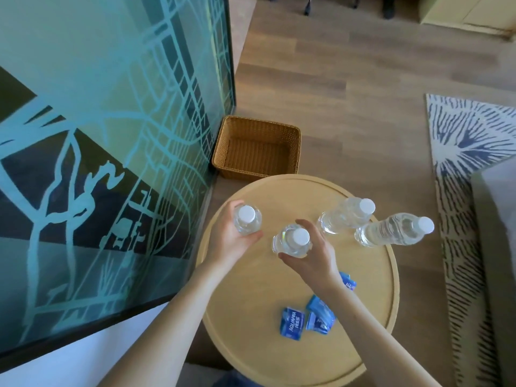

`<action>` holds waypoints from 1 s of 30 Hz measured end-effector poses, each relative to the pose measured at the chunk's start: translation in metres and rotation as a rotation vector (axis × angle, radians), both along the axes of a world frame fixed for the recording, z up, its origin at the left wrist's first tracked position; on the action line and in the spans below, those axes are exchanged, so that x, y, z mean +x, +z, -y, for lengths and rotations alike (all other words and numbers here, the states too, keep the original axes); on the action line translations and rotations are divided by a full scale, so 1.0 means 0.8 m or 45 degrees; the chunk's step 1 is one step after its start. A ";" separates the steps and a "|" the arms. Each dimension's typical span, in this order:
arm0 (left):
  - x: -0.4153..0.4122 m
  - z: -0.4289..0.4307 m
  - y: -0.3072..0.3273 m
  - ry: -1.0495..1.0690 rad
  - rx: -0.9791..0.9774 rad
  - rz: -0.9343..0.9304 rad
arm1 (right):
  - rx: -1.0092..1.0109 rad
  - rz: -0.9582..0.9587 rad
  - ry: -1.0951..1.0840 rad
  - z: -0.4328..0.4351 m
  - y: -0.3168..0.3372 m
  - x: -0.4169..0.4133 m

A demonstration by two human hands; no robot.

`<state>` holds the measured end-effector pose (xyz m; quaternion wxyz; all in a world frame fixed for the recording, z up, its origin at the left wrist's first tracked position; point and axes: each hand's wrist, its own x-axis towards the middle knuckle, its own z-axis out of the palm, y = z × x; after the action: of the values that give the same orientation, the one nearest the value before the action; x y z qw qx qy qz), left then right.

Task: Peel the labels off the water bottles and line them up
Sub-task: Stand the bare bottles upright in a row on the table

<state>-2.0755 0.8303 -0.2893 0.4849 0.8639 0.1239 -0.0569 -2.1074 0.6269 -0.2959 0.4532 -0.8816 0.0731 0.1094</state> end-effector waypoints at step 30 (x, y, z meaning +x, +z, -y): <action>0.106 0.022 0.009 0.040 0.004 0.056 | -0.060 0.035 -0.068 -0.023 0.014 0.163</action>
<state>-1.9908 0.8126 -0.2824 0.4868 0.8637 0.1268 -0.0302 -1.9768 0.6452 -0.2846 0.4359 -0.8913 0.0930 0.0832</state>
